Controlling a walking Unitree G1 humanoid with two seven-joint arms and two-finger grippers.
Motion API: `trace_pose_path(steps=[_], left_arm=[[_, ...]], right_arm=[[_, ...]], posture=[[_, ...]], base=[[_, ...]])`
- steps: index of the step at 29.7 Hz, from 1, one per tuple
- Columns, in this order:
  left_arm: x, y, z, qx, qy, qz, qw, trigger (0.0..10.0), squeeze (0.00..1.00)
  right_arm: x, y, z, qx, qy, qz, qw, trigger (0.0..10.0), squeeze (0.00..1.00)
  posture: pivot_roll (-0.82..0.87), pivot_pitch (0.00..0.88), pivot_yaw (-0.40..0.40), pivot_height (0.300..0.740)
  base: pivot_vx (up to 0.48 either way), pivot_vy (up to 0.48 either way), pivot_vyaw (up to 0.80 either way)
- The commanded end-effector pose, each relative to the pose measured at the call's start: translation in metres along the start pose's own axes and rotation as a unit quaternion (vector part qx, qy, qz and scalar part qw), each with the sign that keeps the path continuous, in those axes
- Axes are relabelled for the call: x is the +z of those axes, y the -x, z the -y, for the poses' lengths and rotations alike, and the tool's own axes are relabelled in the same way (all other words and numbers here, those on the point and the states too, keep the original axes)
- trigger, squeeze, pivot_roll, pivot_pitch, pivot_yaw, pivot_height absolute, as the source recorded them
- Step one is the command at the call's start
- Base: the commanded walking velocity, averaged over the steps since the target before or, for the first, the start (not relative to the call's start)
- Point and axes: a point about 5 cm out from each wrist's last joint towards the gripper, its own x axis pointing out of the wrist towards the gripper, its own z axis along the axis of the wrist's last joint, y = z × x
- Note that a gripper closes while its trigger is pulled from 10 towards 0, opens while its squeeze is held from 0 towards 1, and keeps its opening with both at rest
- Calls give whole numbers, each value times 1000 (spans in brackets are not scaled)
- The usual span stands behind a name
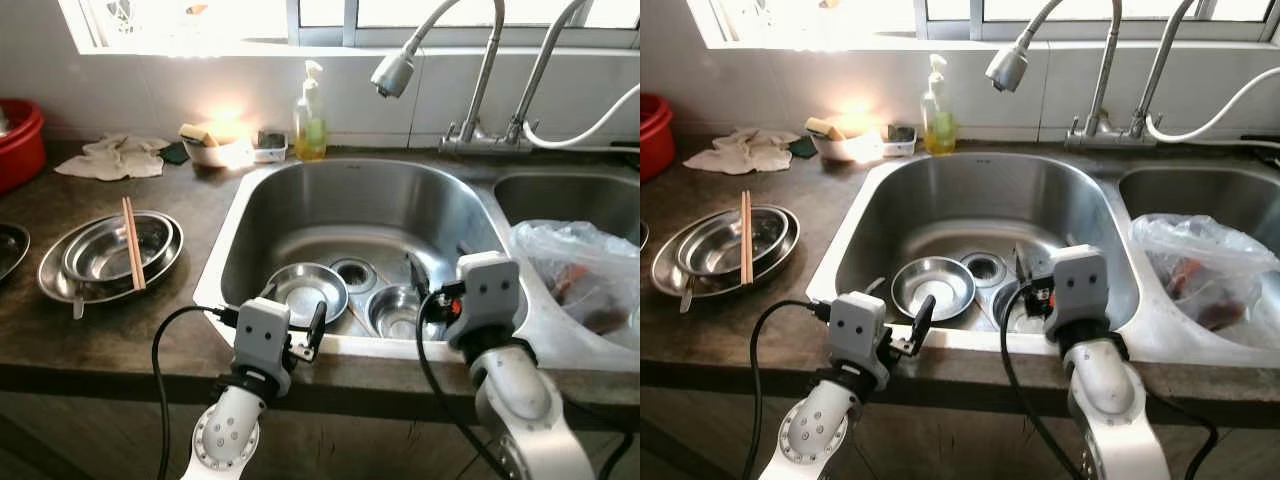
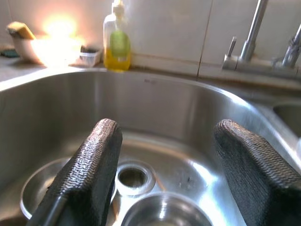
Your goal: Kitchen organization
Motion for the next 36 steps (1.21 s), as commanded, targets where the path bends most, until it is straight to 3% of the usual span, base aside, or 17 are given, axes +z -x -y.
trace_pose_path(steps=[1,8,36], left_arm=[[-7,3,3,-6,3,-16,1000,10000,0],[-2,2,5,-10,-5,-6,1000,10000,0],[-4,4,5,-10,-12,-9,1000,10000,0]], right_arm=[[5,2,-1,-6,4,15,1000,10000,0],[2,0,-2,-18,-17,14,1000,10000,0],[2,-4,-12,6,-14,17,1000,10000,0]], posture=[[30,10,-22,740],[29,9,-21,740],[40,19,-22,740]], base=[[0,0,0],[-235,0,0],[-307,0,0]])
